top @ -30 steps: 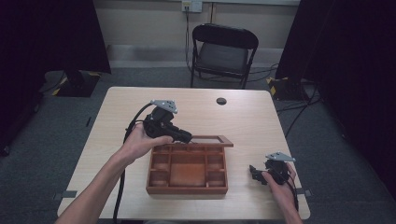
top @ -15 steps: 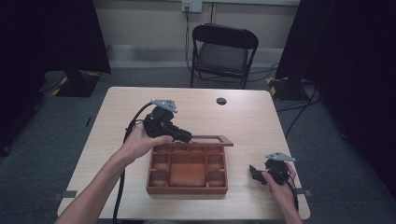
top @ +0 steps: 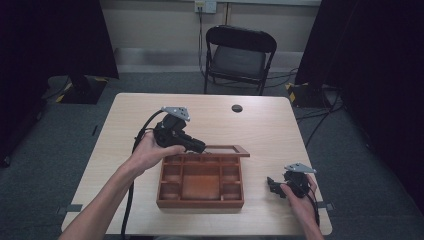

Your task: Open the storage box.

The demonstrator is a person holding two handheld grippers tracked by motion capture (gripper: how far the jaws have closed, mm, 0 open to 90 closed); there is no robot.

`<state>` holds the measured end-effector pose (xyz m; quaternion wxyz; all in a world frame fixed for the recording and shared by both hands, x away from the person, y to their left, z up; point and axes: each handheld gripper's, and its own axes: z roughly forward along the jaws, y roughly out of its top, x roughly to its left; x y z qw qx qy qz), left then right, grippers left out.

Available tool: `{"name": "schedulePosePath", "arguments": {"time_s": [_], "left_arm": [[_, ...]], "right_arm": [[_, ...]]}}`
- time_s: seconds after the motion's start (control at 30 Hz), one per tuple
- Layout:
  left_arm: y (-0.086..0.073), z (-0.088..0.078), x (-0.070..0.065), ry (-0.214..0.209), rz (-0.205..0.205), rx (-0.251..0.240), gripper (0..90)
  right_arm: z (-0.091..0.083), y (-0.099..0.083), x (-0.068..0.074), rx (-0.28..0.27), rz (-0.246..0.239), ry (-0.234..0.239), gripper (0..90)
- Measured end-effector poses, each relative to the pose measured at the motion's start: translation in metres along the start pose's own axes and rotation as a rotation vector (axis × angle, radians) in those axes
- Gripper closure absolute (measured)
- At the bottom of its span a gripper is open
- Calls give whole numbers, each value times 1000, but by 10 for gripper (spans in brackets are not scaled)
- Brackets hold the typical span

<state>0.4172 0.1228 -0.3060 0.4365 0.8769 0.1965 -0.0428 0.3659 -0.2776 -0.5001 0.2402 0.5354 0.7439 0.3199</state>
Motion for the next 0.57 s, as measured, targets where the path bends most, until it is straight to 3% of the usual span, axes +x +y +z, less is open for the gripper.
{"name": "schedulePosePath", "arguments": {"time_s": [0.57], "left_arm": [[0,0,0,-3,-1,0,824]], "right_arm": [[0,0,0,0,0,1,114]]}}
